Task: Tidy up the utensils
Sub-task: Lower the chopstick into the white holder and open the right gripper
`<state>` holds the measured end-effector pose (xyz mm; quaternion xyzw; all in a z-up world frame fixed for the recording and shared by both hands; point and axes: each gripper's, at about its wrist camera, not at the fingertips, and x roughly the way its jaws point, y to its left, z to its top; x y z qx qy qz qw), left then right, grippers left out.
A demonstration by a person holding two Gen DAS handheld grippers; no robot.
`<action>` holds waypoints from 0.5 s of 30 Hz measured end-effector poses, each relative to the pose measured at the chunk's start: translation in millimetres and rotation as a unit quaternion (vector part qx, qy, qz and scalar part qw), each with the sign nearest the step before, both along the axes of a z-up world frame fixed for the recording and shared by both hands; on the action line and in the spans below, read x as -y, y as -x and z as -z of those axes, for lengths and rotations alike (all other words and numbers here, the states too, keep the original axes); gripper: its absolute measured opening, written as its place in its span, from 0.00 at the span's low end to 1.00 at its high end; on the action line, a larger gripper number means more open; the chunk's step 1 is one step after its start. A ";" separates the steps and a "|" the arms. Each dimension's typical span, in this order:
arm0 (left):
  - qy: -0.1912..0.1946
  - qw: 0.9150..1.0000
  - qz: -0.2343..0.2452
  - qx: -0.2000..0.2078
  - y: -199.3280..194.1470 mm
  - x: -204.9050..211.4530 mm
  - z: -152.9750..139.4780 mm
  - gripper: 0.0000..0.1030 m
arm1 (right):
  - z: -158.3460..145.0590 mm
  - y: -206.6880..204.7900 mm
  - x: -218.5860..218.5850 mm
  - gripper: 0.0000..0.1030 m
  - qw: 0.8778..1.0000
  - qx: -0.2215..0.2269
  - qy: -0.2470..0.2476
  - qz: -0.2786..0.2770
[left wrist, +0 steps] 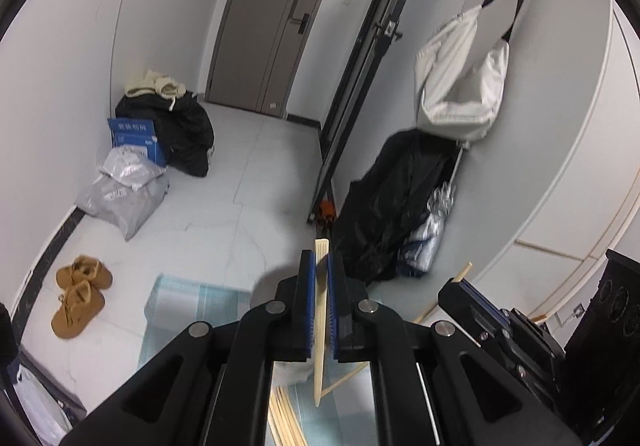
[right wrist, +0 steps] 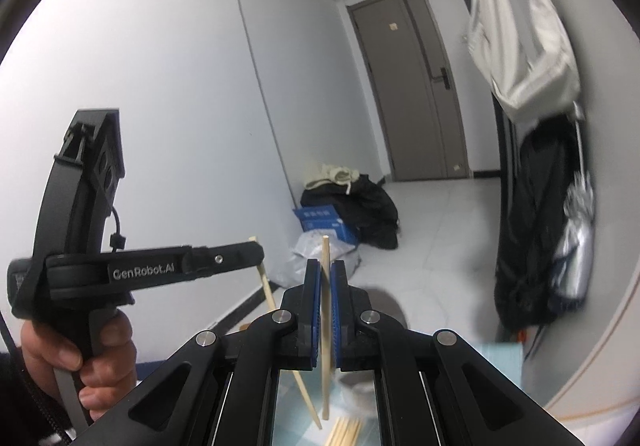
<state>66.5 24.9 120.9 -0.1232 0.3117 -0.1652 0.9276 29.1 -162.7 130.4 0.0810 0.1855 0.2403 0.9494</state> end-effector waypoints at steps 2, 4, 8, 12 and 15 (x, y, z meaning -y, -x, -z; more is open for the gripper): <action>-0.003 1.000 -0.004 0.007 -7.6 0.7 -7.0 0.02 | -10.6 -9.0 -3.0 0.04 1.000 0.007 0.005 -0.002; -0.007 1.000 -0.007 0.015 -17.0 1.8 -12.9 0.02 | -19.7 -19.9 -4.9 0.04 1.000 0.012 0.009 -0.003; -0.023 0.999 -0.021 0.037 -32.4 3.5 -18.8 0.02 | -34.0 -44.2 -6.6 0.04 1.000 0.024 0.012 -0.001; -0.041 0.997 -0.046 0.047 -48.5 3.3 -8.7 0.02 | -39.3 -72.2 -9.3 0.04 0.999 0.029 0.016 0.007; -0.035 0.997 -0.053 0.050 -58.9 0.5 3.1 0.02 | -32.2 -92.0 -10.0 0.04 0.999 0.024 0.018 0.015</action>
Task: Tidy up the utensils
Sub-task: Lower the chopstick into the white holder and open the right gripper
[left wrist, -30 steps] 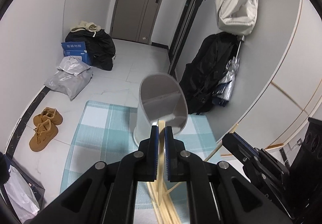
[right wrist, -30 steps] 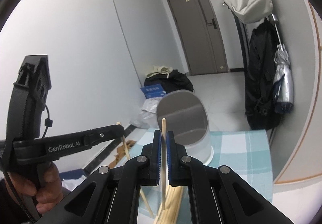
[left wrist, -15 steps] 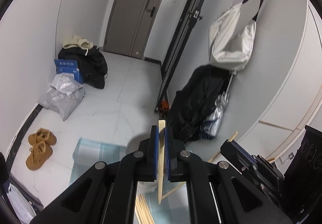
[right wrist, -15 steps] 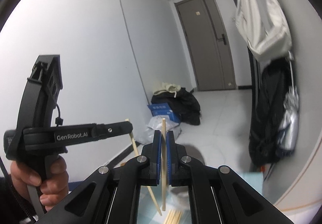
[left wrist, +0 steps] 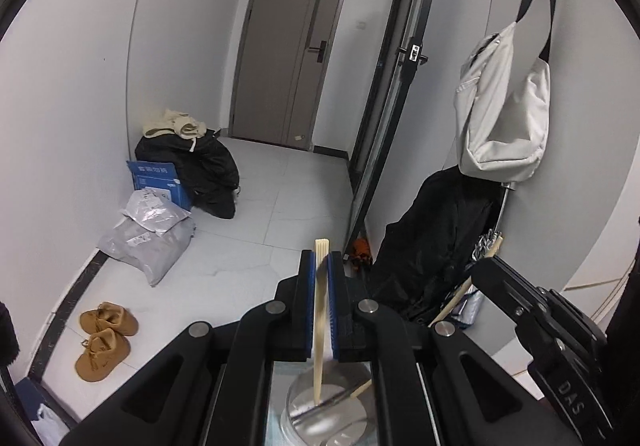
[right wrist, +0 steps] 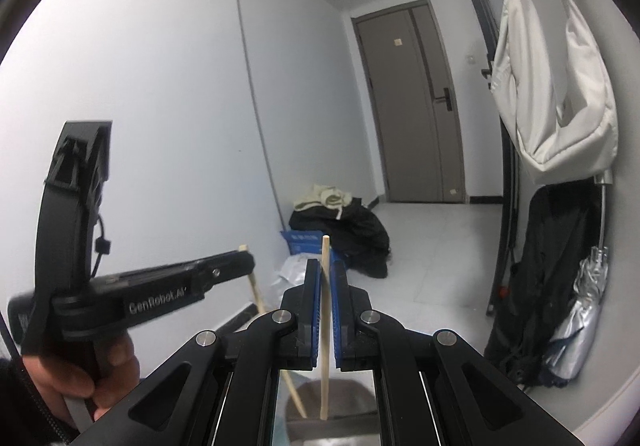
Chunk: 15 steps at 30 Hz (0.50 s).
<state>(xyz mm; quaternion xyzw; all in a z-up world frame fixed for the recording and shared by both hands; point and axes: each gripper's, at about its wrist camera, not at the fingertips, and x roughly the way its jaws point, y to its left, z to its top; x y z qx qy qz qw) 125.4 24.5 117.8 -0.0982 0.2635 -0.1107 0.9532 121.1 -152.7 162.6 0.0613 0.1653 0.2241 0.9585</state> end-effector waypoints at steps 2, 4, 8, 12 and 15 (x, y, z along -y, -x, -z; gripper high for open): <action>0.007 1.000 0.002 0.011 -1.7 -2.1 3.3 0.02 | 7.1 -11.7 2.4 0.04 1.000 -0.007 -0.002 0.005; 0.015 1.000 0.009 0.021 -2.2 -3.5 5.2 0.02 | 15.3 -20.1 2.5 0.04 1.000 -0.014 -0.002 0.008; 0.014 1.000 0.011 0.023 -5.8 -2.5 10.1 0.02 | 33.5 -30.3 0.7 0.04 1.000 -0.013 0.005 0.006; -0.001 0.999 0.019 0.028 -7.0 2.7 15.6 0.02 | 49.6 -38.1 0.1 0.04 1.000 -0.023 0.006 -0.002; -0.006 0.999 0.032 0.022 -7.4 5.9 22.8 0.02 | 60.1 -37.4 -6.8 0.04 0.999 -0.024 0.023 -0.016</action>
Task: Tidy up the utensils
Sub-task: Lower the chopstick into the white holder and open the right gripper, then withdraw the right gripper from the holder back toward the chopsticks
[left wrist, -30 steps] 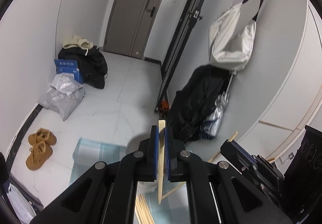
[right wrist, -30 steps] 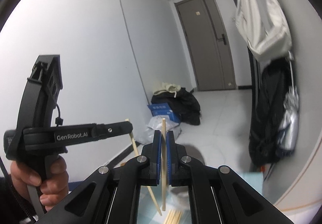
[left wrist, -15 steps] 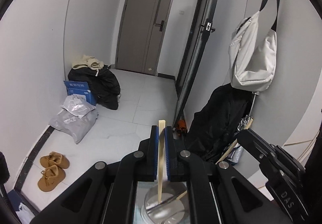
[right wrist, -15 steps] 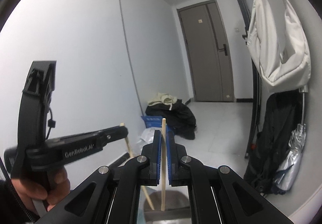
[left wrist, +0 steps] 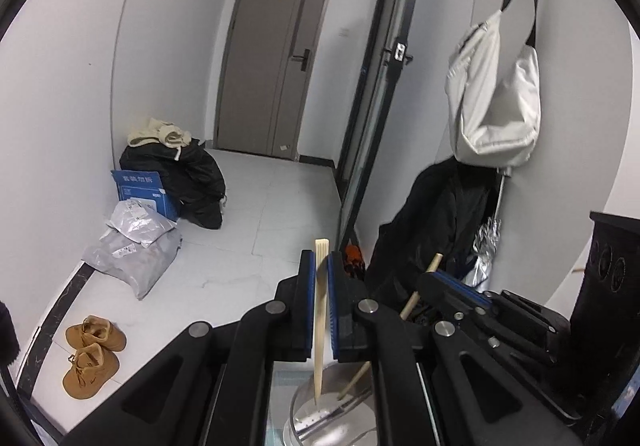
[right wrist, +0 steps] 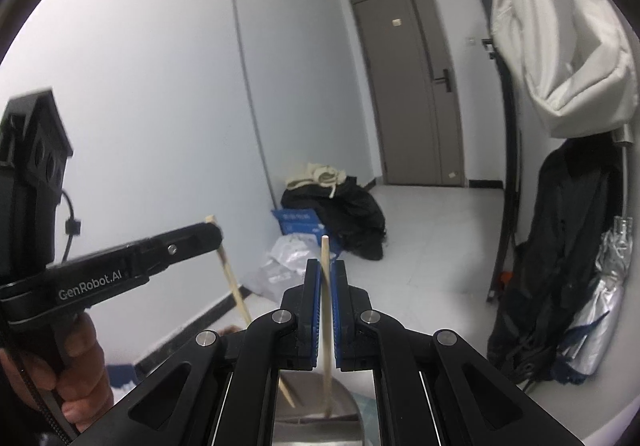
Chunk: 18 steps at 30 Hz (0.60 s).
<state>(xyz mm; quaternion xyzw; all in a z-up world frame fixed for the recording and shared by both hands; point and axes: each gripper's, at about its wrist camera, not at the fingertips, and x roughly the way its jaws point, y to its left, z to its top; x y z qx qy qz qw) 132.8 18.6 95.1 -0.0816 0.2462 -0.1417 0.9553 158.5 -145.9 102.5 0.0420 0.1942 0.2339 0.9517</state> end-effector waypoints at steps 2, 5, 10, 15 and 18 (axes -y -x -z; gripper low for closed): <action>-0.005 1.000 0.001 -0.006 0.2 0.6 5.2 0.02 | 5.3 3.1 -5.6 0.04 1.000 -0.001 0.011 -0.015; -0.004 1.000 0.009 -0.028 -2.8 0.4 11.7 0.02 | 11.5 8.1 -13.6 0.05 0.999 -0.006 0.035 -0.029; -0.002 0.997 0.028 -0.069 -6.6 1.6 20.1 0.04 | 23.6 13.0 -13.9 0.07 0.998 -0.016 0.046 -0.034; 0.001 0.996 0.001 -0.086 -1.1 -6.7 18.8 0.43 | 25.5 21.1 -3.9 0.10 0.999 -0.039 0.027 -0.024; 0.014 0.996 -0.017 -0.081 7.4 -13.9 15.0 0.53 | 19.7 28.9 2.5 0.21 0.999 -0.041 0.023 -0.012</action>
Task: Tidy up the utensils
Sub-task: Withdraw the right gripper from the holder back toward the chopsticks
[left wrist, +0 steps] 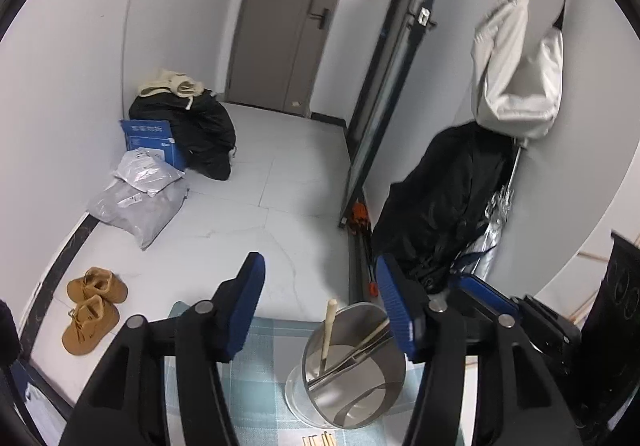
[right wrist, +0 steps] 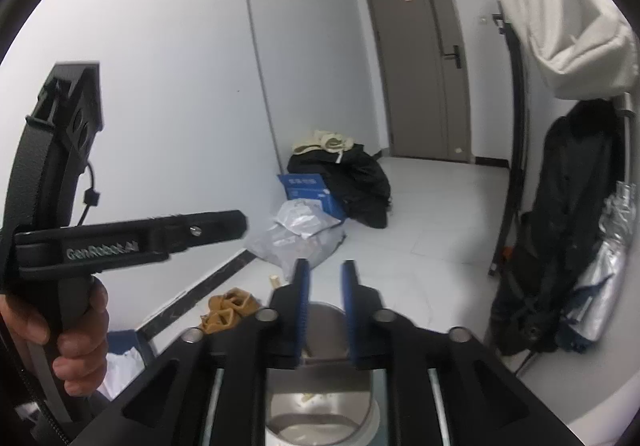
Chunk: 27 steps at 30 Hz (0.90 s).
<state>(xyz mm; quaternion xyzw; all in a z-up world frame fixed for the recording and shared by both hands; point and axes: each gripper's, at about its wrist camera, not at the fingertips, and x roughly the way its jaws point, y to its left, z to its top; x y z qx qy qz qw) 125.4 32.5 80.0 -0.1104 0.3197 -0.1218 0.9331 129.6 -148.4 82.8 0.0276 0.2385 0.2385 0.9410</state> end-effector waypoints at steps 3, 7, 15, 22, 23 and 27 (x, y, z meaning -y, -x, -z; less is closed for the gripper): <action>-0.005 1.000 -0.014 0.000 8.7 -2.3 -1.9 0.57 | -4.5 13.7 9.2 0.25 1.000 0.001 -0.007 0.012; -0.019 0.999 -0.025 0.006 23.7 -1.6 -3.6 0.66 | -10.8 31.8 17.2 0.38 1.000 0.004 -0.014 0.026; -0.019 0.999 -0.046 0.000 54.9 -5.0 0.8 0.72 | -20.9 79.6 24.6 0.49 0.998 0.027 -0.020 0.059; -0.025 0.998 -0.060 -0.007 80.7 -2.7 15.3 0.79 | -16.1 114.6 28.8 0.58 0.996 0.032 -0.030 0.072; -0.029 0.998 -0.060 -0.006 84.8 -0.1 18.1 0.79 | -13.5 120.3 29.0 0.60 0.996 0.031 -0.032 0.074; -0.045 0.997 -0.065 -0.001 97.1 2.6 26.9 0.79 | 0.2 135.1 28.8 0.64 0.996 0.025 -0.031 0.078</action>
